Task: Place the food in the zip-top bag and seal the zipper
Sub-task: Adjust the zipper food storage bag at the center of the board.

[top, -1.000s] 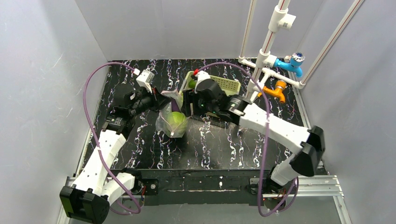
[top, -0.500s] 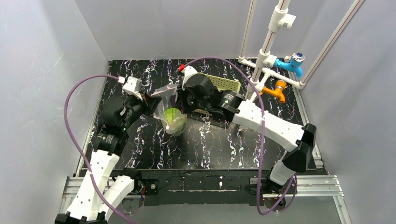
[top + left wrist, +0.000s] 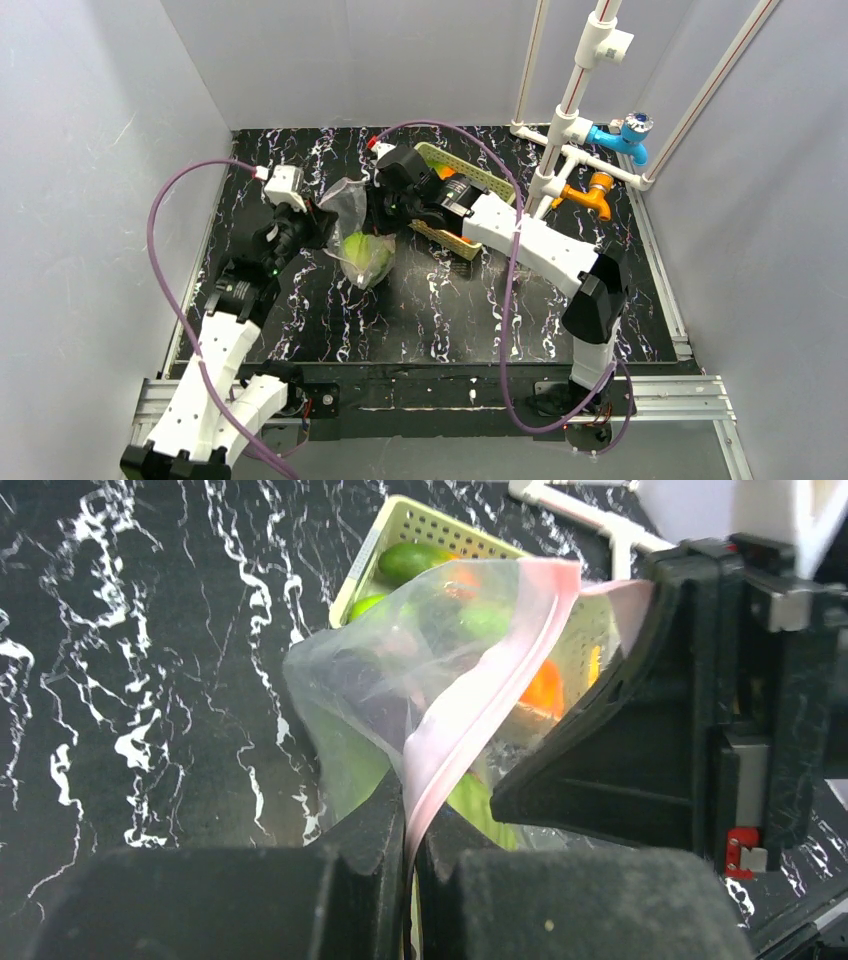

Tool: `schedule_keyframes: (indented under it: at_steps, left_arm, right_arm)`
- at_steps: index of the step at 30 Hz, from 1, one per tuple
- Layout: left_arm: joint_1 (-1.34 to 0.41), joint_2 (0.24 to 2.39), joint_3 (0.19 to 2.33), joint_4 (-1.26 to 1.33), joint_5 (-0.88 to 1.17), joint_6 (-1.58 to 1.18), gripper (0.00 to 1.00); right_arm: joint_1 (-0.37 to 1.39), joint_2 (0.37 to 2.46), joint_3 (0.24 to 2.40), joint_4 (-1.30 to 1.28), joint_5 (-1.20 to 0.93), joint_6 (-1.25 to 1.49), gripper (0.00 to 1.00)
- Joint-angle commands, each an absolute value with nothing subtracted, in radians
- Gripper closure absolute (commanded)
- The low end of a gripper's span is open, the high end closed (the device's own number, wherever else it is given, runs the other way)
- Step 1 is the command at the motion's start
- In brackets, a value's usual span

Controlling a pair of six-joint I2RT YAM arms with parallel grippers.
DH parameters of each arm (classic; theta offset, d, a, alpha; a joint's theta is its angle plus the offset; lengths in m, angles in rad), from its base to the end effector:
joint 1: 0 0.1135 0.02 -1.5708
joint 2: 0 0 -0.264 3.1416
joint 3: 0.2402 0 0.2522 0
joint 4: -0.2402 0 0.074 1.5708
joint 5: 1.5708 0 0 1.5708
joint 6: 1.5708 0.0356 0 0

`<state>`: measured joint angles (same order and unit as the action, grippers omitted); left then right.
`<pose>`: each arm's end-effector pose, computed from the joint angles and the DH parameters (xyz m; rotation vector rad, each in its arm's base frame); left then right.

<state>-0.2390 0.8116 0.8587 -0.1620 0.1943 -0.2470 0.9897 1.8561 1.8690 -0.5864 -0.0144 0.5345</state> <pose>0.1814 -0.0513 0.3640 0.1413 1.7054 -0.5269 0.2359 0.3601 0.3705 -0.5241 2.2231 0.8707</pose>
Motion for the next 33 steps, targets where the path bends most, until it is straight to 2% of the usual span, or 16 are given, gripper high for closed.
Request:
schedule_keyframes:
  at_steps: [1,2,6,9,12,17,20,24,28,33]
  left_arm:
    - [-0.237,0.750,0.881,-0.121,0.105,-0.248,1.00]
    - [-0.237,0.768,0.906,-0.157,0.090,-0.244,1.00]
    - [-0.238,0.668,0.847,-0.069,0.112,-0.242,1.00]
    - [-0.240,0.624,0.832,-0.050,0.106,-0.220,1.00]
    - [-0.241,0.670,0.827,-0.039,0.093,-0.225,1.00]
    - [-0.240,0.943,0.991,-0.250,0.166,-0.248,1.00]
    - [-0.240,0.931,0.957,-0.182,0.235,-0.271,1.00]
    - [-0.240,0.927,0.939,-0.145,0.289,-0.262,1.00]
    - [-0.240,0.849,0.921,-0.139,0.238,-0.231,1.00]
    - [-0.240,0.732,0.861,-0.087,0.078,-0.191,1.00]
  right_arm:
    - [0.982,1.728,1.814,-0.424,-0.182,0.605,0.86]
    - [0.982,1.706,1.776,-0.391,-0.181,0.611,0.84]
    - [0.982,1.694,1.759,-0.396,-0.182,0.621,0.92]
    - [0.982,1.700,1.757,-0.382,-0.235,0.625,0.92]
    - [0.980,1.707,1.729,-0.368,-0.242,0.618,0.88]
    - [0.949,1.718,1.677,-0.424,-0.185,0.610,0.84]
    - [0.939,1.710,1.659,-0.428,-0.176,0.616,0.83]
    - [0.939,1.704,1.677,-0.396,-0.182,0.625,0.74]
    - [0.948,1.733,1.746,-0.381,-0.253,0.642,0.74]
    - [0.980,1.726,1.748,-0.338,-0.252,0.636,0.73]
